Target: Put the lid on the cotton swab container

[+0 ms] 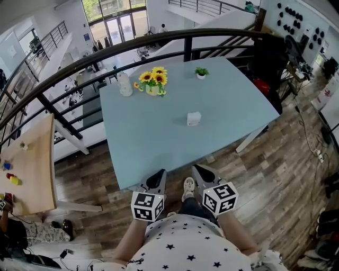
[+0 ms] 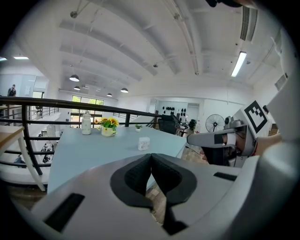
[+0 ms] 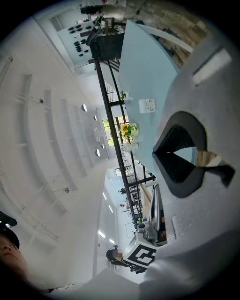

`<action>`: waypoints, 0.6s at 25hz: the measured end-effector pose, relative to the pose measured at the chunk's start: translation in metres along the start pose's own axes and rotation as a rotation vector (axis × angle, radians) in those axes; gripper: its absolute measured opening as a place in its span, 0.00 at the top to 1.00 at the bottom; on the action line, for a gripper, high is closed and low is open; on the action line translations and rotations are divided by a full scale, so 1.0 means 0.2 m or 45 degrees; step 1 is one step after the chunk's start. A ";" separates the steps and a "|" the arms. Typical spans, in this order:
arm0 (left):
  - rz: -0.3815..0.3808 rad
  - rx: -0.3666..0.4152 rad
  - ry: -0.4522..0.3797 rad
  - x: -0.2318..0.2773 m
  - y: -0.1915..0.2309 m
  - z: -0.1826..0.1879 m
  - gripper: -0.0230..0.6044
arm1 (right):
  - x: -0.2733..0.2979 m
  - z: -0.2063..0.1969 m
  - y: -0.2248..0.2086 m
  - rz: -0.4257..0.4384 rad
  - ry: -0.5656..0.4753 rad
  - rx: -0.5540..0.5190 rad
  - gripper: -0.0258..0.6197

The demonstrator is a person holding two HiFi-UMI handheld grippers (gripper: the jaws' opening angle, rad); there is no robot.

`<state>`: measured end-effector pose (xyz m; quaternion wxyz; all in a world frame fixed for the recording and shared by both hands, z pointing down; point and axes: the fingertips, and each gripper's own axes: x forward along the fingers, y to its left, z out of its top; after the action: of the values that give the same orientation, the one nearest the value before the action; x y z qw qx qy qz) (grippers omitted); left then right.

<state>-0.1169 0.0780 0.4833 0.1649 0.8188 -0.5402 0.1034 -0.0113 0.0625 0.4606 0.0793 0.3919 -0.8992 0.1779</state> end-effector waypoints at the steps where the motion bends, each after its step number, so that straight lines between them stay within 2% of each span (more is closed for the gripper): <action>1: -0.002 0.001 -0.001 0.00 0.00 0.00 0.96 | 0.00 0.00 0.00 0.000 -0.003 0.002 0.95; 15: -0.015 -0.008 0.000 0.00 0.01 0.01 0.96 | 0.02 -0.01 0.01 -0.005 -0.002 -0.001 0.95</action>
<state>-0.1185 0.0759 0.4828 0.1679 0.8214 -0.5358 0.1007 -0.0166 0.0614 0.4623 0.0792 0.3937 -0.8986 0.1769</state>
